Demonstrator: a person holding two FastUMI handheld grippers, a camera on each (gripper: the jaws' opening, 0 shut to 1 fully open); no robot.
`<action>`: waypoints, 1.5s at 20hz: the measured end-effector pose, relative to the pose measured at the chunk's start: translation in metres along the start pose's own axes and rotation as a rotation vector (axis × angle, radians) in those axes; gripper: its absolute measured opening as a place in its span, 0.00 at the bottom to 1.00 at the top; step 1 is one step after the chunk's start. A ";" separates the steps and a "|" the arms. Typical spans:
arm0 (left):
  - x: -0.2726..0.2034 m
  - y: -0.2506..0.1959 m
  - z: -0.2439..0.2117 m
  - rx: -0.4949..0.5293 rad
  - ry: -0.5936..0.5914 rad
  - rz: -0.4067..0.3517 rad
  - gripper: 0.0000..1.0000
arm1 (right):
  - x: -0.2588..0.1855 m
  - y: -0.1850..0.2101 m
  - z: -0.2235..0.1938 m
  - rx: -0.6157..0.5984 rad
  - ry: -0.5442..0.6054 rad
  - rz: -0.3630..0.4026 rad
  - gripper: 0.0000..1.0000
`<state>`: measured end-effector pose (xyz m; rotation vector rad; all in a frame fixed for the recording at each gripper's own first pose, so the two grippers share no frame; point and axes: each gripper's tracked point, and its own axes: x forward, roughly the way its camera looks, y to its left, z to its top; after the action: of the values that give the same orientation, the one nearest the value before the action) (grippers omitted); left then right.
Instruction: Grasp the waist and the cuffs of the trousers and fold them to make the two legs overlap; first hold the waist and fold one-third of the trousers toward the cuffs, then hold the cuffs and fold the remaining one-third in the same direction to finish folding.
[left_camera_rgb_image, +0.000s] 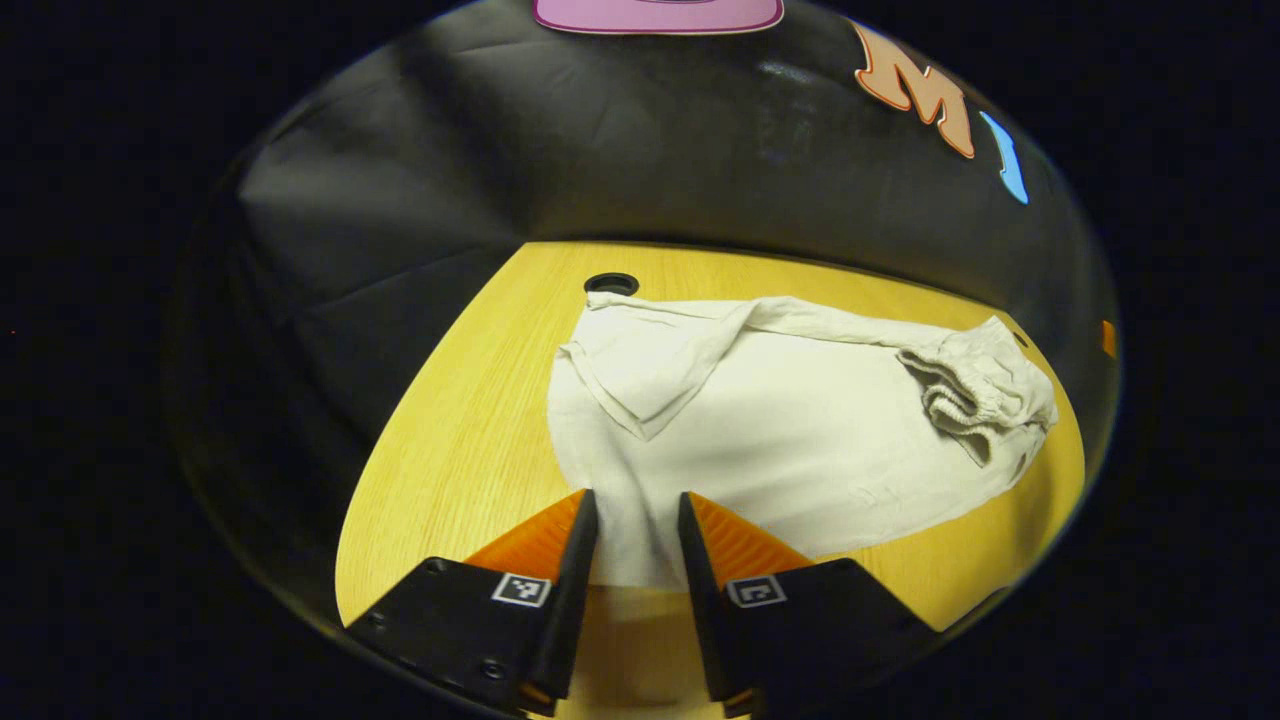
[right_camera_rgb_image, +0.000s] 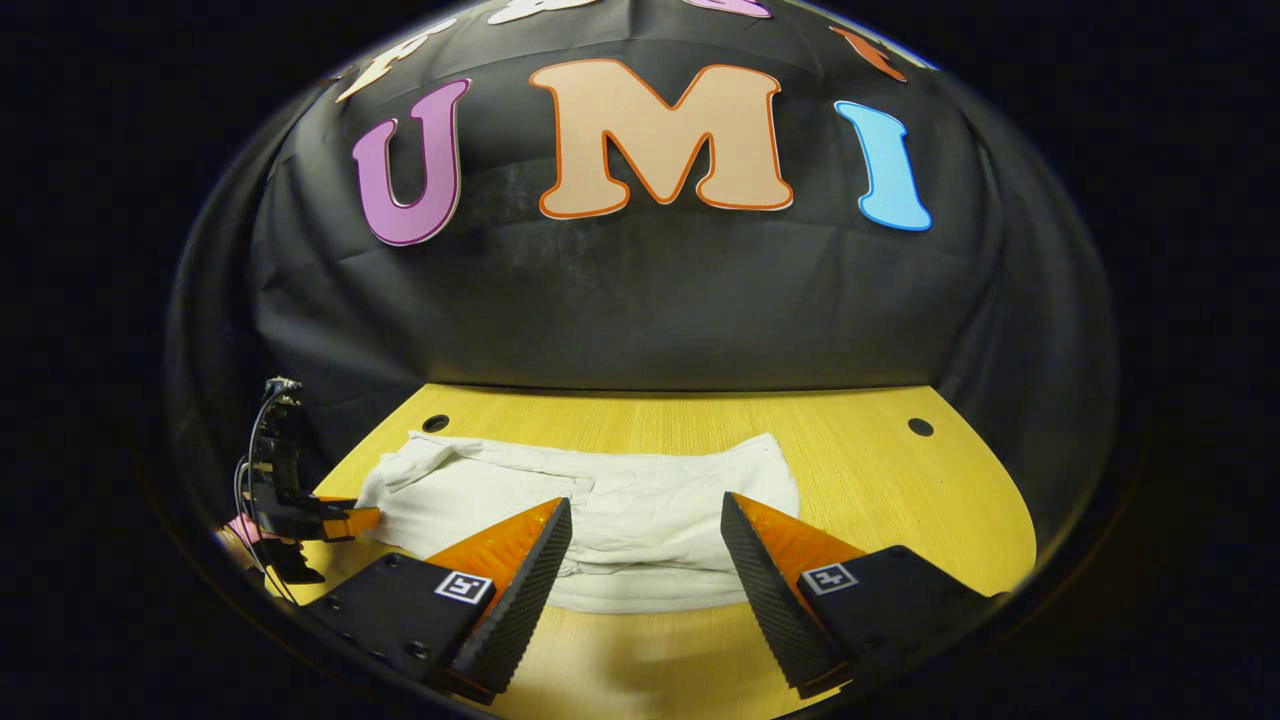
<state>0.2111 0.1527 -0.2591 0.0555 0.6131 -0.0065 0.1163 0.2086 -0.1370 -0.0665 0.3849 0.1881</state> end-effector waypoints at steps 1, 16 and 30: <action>0.006 -0.015 -0.002 -0.015 -0.009 -0.014 0.32 | -0.003 -0.001 0.002 0.001 -0.004 0.000 0.96; -0.032 -0.099 0.080 -0.069 -0.194 -0.064 0.00 | -0.058 -0.072 0.016 -0.049 -0.035 -0.065 0.95; -0.072 -0.357 0.148 0.315 -0.328 -0.292 0.00 | -0.079 -0.188 0.020 0.026 -0.044 -0.083 0.95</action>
<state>0.2294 -0.2121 -0.1149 0.2648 0.2836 -0.3891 0.0880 0.0124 -0.0831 -0.0526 0.3403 0.1026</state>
